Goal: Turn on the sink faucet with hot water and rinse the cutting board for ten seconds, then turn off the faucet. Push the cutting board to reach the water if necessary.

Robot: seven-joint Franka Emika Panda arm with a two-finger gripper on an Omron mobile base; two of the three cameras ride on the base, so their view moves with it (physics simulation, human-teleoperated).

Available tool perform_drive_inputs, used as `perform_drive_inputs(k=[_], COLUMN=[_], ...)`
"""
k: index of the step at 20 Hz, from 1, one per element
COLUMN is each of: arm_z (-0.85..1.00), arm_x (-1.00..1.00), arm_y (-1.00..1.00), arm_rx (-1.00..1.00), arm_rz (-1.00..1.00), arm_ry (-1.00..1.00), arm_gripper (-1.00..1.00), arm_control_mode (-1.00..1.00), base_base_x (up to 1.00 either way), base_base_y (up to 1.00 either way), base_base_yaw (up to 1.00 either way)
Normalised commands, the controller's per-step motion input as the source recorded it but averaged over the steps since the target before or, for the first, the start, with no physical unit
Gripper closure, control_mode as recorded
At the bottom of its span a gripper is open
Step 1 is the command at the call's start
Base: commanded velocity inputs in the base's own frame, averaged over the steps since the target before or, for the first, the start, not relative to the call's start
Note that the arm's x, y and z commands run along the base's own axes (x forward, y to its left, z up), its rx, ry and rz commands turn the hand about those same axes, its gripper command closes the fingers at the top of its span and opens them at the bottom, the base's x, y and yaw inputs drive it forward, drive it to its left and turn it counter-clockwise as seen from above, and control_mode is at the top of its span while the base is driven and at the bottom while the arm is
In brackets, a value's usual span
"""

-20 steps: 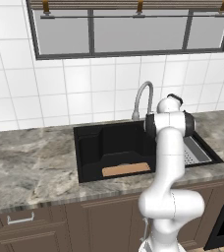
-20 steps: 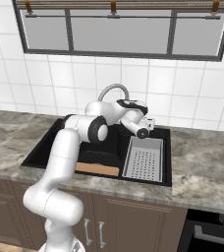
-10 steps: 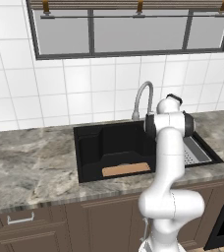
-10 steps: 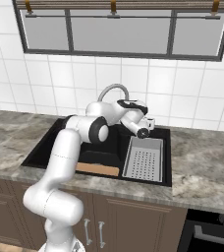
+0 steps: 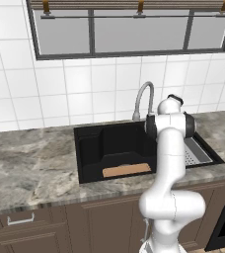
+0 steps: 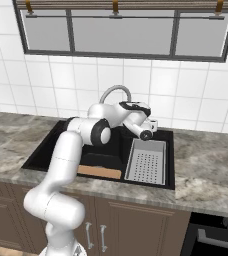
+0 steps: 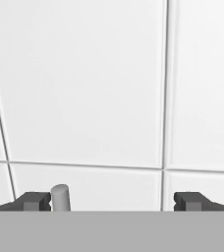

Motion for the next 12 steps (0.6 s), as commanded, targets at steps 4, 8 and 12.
perform_drive_inputs(k=[4,8,12], arm_z=[0.0,0.0,0.0], arm_x=[0.02,0.0,0.0], arm_y=[0.0,0.0,0.0], arm_rx=[0.0,0.0,0.0], arm_rz=[0.0,0.0,0.0], arm_ry=[0.0,0.0,0.0], arm_gripper=[-1.0,-1.0,-1.0], arm_control_mode=[-1.0,-1.0,-1.0], base_base_x=[0.0,0.0,0.0], base_base_y=[0.0,0.0,0.0], base_base_yaw=[0.0,0.0,0.0])
